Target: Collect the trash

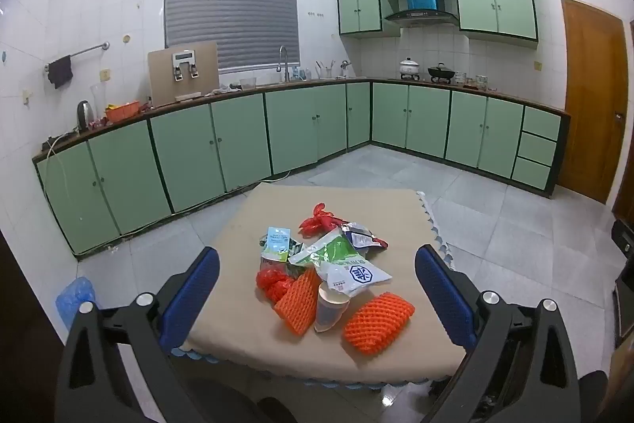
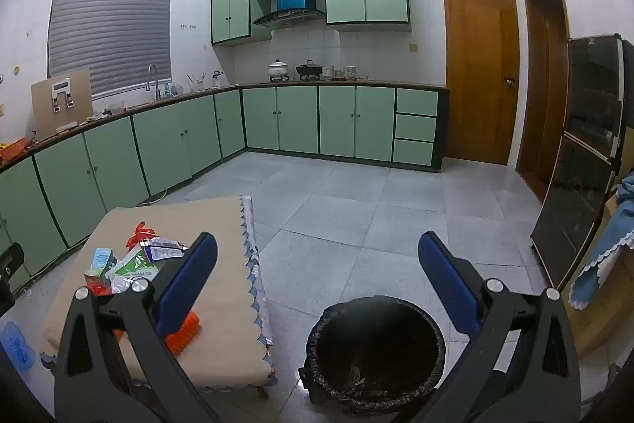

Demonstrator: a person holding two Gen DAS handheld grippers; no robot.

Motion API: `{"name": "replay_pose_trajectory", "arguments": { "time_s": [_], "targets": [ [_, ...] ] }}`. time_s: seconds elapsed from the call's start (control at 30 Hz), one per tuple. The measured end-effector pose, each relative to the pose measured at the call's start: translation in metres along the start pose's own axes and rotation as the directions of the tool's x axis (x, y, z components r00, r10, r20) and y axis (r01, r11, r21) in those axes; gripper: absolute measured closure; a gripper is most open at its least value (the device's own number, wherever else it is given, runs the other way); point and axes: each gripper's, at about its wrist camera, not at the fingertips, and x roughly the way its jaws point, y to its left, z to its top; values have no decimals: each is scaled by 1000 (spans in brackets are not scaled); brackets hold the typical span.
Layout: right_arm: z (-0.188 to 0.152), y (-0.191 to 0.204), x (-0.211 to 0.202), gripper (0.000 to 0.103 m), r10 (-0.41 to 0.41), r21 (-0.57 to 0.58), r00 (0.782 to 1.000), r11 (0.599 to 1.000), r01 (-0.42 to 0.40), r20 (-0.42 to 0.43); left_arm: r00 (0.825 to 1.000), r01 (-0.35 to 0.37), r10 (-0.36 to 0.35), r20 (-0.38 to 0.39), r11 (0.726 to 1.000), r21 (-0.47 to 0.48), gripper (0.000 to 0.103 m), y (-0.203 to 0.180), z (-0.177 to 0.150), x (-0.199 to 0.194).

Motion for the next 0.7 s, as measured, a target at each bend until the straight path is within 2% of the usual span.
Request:
{"name": "replay_pose_trajectory", "arguments": {
  "time_s": [0.7],
  "targets": [
    [0,1,4,5,4,-5,1000,1000,-4,-5,1000,-10,10,14,1000,27,6,-6,5,-3]
  ]
}}
